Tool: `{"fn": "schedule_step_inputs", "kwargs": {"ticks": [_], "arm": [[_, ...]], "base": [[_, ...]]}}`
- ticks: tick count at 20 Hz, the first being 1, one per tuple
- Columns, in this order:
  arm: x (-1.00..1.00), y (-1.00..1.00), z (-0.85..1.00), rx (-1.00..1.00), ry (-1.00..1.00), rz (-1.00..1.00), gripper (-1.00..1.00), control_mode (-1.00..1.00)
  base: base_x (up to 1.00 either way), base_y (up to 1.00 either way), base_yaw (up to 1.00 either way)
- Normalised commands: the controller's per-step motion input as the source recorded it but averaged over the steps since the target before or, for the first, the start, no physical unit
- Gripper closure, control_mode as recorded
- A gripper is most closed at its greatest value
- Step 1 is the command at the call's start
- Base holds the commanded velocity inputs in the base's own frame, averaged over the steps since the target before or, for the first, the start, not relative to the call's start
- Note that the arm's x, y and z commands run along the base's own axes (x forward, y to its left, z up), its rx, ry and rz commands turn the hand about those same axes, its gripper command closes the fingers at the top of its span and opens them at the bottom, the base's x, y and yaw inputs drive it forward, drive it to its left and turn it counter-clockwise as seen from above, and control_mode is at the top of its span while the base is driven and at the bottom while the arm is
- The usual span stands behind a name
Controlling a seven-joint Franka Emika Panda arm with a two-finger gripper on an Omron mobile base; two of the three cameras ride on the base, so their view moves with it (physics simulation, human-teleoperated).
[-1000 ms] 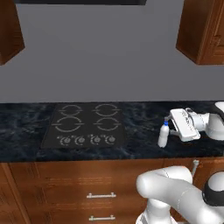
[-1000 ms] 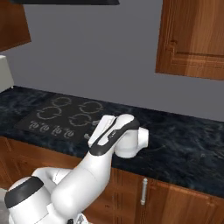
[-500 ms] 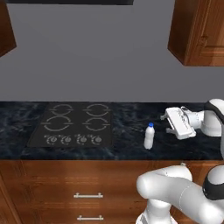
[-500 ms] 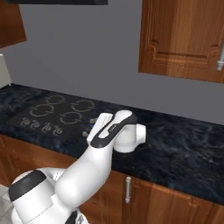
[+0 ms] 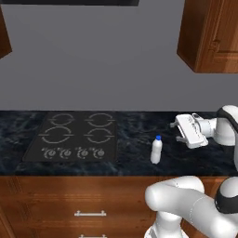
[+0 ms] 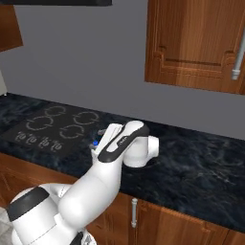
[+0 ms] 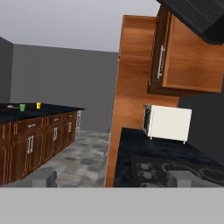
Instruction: Place the drinks on the dining counter in a tight cluster.
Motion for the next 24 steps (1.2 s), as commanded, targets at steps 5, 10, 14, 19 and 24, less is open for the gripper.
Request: {"fn": "schedule_step_inputs", "kwargs": {"ticks": [5, 10, 14, 19, 24], "arm": [[0.0, 0.0, 0.0, 0.0, 0.0, 0.0, -1.0, 1.0], [0.0, 0.0, 0.0, 0.0, 0.0, 0.0, -1.0, 1.0], [0.0, 0.0, 0.0, 0.0, 0.0, 0.0, -1.0, 1.0], [0.0, 0.0, 0.0, 0.0, 0.0, 0.0, -1.0, 1.0], [0.01, -0.23, -0.2, -0.01, 0.0, 0.0, -1.0, -1.0]], "base": [[0.23, -0.29, -0.04], [0.2, -0.12, -0.08], [0.0, 0.0, -0.01], [0.0, -0.01, 0.0], [0.0, -0.03, 0.0]]}}
